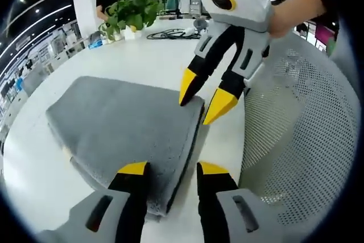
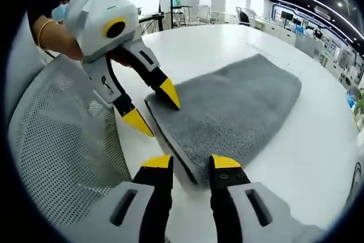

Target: Fold the towel on the table until its edges align and the towel forms a compact rectangular stack.

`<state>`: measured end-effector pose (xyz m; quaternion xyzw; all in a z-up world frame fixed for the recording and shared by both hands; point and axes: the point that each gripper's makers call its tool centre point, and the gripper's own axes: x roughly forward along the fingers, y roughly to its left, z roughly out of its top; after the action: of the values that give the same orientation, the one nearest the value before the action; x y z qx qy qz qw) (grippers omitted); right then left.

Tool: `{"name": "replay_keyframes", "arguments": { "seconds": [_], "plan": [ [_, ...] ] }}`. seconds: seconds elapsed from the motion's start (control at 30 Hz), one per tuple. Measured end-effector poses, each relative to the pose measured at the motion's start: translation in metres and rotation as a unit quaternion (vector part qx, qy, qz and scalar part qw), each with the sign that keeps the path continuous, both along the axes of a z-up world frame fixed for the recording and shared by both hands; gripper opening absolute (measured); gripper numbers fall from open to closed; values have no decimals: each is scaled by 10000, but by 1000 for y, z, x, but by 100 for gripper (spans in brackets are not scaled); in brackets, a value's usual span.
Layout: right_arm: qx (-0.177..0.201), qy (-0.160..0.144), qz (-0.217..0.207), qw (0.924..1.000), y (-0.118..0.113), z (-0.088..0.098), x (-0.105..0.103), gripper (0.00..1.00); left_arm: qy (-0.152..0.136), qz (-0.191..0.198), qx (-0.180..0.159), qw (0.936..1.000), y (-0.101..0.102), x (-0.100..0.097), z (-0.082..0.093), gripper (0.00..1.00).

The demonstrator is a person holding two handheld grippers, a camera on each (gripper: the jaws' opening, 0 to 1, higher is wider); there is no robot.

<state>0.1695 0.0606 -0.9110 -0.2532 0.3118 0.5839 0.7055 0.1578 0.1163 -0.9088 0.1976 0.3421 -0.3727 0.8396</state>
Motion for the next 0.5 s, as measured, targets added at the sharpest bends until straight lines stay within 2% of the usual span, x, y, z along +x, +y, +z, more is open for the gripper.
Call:
{"name": "replay_keyframes", "arguments": {
  "seconds": [0.13,0.3,0.37,0.5],
  "plan": [
    [0,77,-57,10000,-2,-4,-2,24,-25,-69,90,9999,-1,-2,-3,32],
    [-74,23,43,10000,-1,-7,-3,24,-78,-179,231,9995,-1,-3,-8,32],
    [-140,-31,98,9998,-1,-9,-4,24,-61,-191,253,9995,-1,-2,-9,32],
    [-390,-365,332,9980,-1,-13,-3,23,-34,-258,386,9989,-2,-1,-11,33]
  ]
}}
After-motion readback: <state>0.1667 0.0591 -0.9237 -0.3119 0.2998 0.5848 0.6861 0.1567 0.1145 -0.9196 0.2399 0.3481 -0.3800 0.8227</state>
